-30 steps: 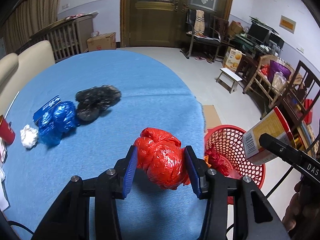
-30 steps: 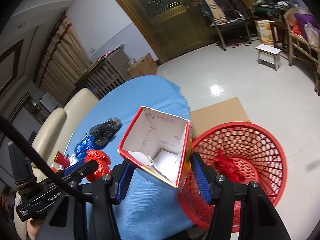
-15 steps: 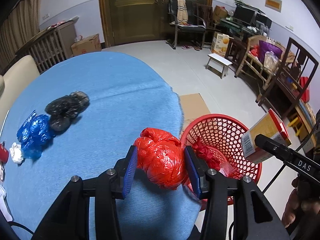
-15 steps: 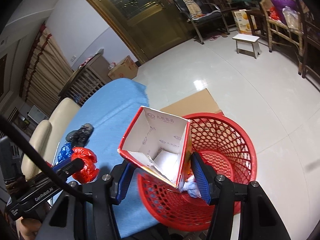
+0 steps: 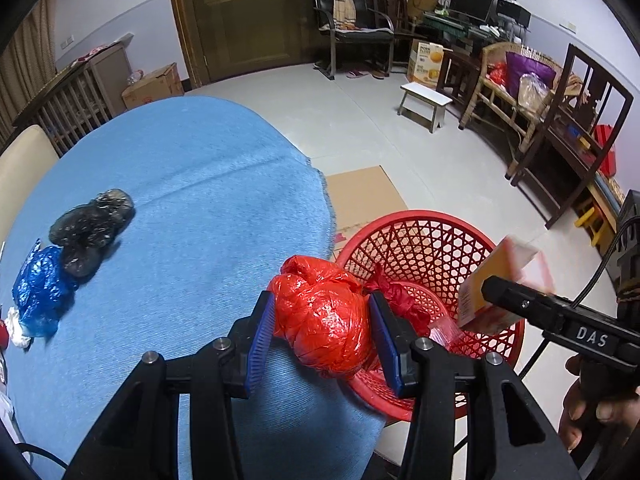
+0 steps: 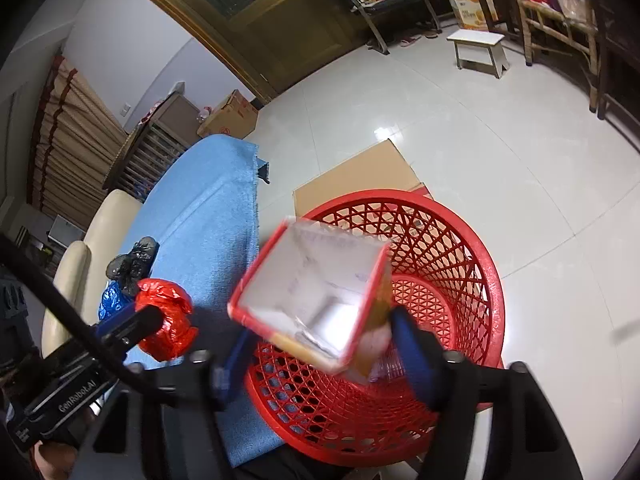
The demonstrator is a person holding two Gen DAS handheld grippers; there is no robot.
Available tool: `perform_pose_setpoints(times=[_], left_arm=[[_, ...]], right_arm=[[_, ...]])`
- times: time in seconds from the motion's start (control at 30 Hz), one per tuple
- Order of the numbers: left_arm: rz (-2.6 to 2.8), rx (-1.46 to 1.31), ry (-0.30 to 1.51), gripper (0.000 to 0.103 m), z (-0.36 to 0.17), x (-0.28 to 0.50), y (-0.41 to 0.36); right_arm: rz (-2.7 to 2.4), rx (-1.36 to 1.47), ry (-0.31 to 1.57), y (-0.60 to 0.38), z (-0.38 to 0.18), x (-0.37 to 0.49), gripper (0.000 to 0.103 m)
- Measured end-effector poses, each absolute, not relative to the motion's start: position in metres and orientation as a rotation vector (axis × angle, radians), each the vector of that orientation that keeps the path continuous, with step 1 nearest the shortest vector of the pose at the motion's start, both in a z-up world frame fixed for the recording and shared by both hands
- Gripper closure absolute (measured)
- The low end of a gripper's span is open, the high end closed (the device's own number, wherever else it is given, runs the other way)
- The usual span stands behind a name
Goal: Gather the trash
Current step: 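Open the right tool to drop the box while the left tool drops the red bag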
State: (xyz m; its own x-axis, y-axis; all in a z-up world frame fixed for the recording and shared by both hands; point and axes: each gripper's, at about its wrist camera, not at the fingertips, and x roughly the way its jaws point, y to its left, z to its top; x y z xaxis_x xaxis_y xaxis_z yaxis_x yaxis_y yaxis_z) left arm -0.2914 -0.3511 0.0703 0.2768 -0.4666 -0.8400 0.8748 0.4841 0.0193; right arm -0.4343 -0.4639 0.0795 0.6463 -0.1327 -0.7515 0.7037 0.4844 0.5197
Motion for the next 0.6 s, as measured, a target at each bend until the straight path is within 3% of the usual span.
perform_pose_setpoints(times=[0.3, 0.4, 0.43, 0.47, 0.6], left_arm=[[-1.023, 0.574, 0.949, 0.052, 0.056, -0.304, -0.376], [-1.051, 0.593, 0.98, 0.037, 0.051, -0.312, -0.388], [-1.063, 0.607, 0.986, 0.026, 0.049, -0.317, -0.392], [-1.073, 0.622, 0.988, 0.022, 0.047, -0.32, -0.395], [-1.125, 0.697, 1.008, 0.022, 0.038, -0.336, -0.402]], right_arm=[[-0.624, 0.973, 0.653, -0.483, 0.083, -0.455, 0.025], [-0.65, 0.978, 0.637, -0.486, 0.088, -0.464, 0.025], [-0.658, 0.979, 0.633, -0.487, 0.089, -0.467, 0.025], [-0.665, 0.98, 0.629, -0.489, 0.09, -0.47, 0.025], [-0.689, 0.979, 0.62, -0.492, 0.095, -0.477, 0.025]])
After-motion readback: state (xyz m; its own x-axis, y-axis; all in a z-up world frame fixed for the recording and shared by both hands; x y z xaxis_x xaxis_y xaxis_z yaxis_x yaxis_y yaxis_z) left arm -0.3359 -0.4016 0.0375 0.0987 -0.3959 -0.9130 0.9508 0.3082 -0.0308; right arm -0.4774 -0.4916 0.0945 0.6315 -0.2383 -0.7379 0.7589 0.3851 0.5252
